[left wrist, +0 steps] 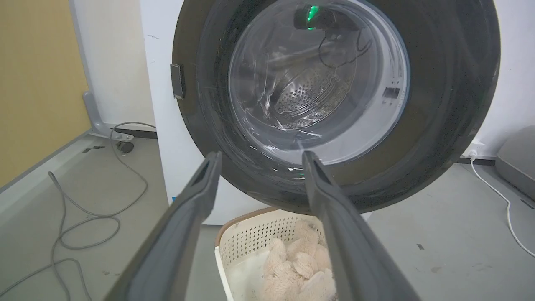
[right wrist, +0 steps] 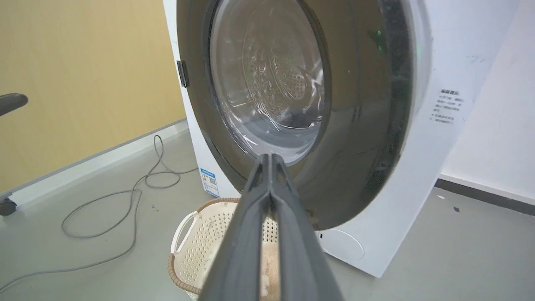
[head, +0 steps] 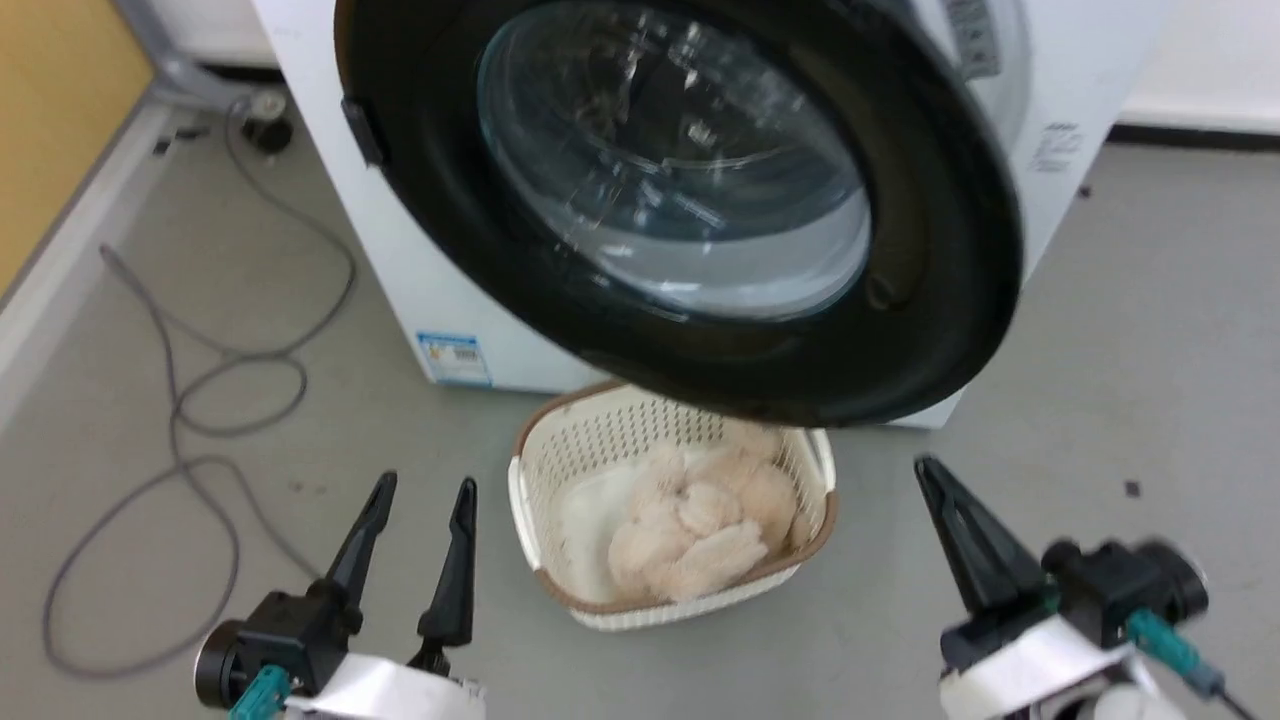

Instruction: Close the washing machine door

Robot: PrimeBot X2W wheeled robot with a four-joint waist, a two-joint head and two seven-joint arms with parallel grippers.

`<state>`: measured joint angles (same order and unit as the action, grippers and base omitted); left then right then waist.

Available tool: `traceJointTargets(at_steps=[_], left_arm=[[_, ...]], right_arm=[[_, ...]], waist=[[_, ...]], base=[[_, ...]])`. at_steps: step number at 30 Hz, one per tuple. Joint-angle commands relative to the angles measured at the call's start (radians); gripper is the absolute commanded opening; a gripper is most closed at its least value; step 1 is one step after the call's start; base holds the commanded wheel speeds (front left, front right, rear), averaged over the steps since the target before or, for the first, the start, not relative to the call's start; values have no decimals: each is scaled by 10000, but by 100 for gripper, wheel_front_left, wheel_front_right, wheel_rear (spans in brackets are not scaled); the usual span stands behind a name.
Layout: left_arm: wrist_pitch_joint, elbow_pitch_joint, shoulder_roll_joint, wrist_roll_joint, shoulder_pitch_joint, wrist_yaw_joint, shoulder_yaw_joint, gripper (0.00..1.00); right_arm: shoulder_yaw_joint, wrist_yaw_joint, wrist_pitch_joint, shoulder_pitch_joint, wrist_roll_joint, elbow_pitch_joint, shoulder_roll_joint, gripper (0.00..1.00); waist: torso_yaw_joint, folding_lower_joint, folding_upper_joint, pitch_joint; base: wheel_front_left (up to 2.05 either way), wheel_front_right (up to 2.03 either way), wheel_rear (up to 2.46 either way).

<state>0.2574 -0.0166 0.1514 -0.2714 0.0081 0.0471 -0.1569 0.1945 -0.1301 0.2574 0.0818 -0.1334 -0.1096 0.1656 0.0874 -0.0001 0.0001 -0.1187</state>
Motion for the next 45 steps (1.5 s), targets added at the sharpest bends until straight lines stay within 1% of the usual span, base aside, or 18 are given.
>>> traceJointTargets(at_steps=[1, 5, 9, 15, 20, 27, 34, 36, 39, 45], left_arm=[[43, 39, -80, 98, -223, 54, 39, 100], [43, -7, -272, 211, -575, 260, 86, 100], [43, -56, -441, 342, -944, 417, 109, 100], [43, -62, -665, 462, -1351, 563, 196, 100], [43, -113, -804, 486, -1608, 667, 231, 100], [43, -138, -915, 523, -1898, 755, 251, 100], [43, -120, -970, 550, -2174, 795, 288, 100], [43, -135, -980, 562, -2229, 802, 287, 100], [43, -168, -990, 574, -2269, 809, 302, 100], [43, -246, -1003, 590, -2261, 819, 327, 100]], right_arm=[[141, -6, 32, 369, -66, -32, 205, 0], [506, -6, -220, 1363, -375, -80, 957, 0], [801, -6, -691, 2491, -978, -187, 1899, 0], [604, -6, -1223, 3942, -1907, -621, 3027, 0], [381, -6, -1494, 4840, -2372, -1410, 3589, 0], [118, -6, -1935, 6037, -2621, -2300, 3832, 0], [-467, -6, -2429, 7337, -2721, -3134, 3820, 0], [-725, -6, -2504, 7636, -2734, -3494, 3733, 0], [-1173, -6, -2594, 7947, -2786, -4002, 3397, 0], [-1401, -6, -2464, 8136, -2471, -4513, 3135, 0]], waist=[[240, 1, -1, -387], [548, 1, -1, -962], [825, 1, -1, -1492], [1215, 1, -1, -2094], [1454, 1, -1, -2453], [1683, 1, -1, -2925], [1807, 1, -1, -3318], [1825, 1, -1, -3364], [1826, 1, -1, -3382], [1778, 1, -1, -3260]], base=[[0, 0, 0], [0, 0, 0], [0, 0, 0], [0, 0, 0], [0, 0, 0], [0, 0, 0], [0, 0, 0], [0, 0, 0], [0, 0, 0], [0, 0, 0]])
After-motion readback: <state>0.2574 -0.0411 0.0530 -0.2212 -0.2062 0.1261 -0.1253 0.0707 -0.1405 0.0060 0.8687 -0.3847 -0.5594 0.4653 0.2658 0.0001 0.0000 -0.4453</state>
